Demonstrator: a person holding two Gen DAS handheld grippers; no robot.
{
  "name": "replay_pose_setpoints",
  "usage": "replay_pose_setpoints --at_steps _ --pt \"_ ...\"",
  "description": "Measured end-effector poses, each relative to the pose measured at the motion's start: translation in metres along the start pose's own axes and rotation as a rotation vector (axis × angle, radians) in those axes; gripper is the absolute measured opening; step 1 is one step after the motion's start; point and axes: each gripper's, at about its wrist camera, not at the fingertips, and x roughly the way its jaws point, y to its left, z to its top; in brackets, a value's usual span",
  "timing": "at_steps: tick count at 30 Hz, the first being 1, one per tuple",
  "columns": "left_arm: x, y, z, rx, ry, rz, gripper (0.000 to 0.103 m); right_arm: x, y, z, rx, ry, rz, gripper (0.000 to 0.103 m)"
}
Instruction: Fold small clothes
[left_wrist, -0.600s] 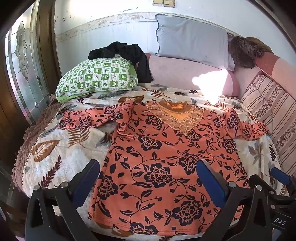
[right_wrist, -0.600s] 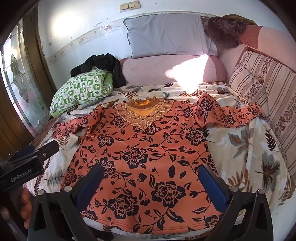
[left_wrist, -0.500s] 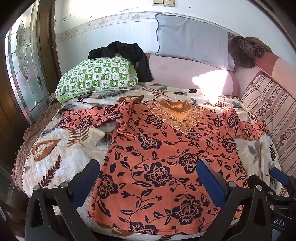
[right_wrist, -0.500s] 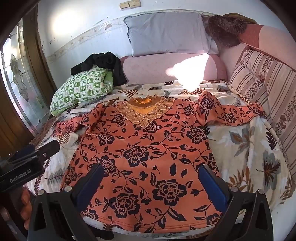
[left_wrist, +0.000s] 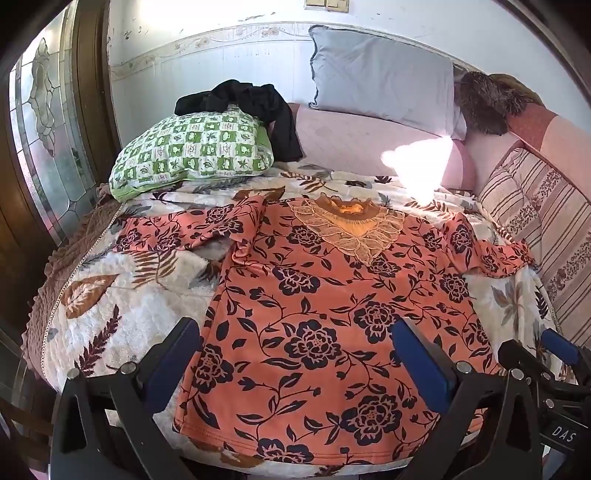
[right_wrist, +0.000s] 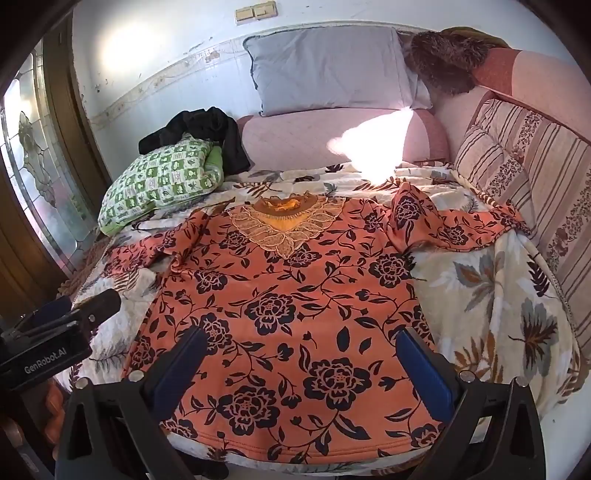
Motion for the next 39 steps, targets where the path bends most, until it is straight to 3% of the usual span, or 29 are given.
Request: replay_pose_setpoints --at_steps 39 --pt "-0.0031 -0.0005 -0.0004 0.010 -0.006 -0.010 0.103 -0.0001 0.0041 0.0004 0.000 -0.022 -0.016 0.103"
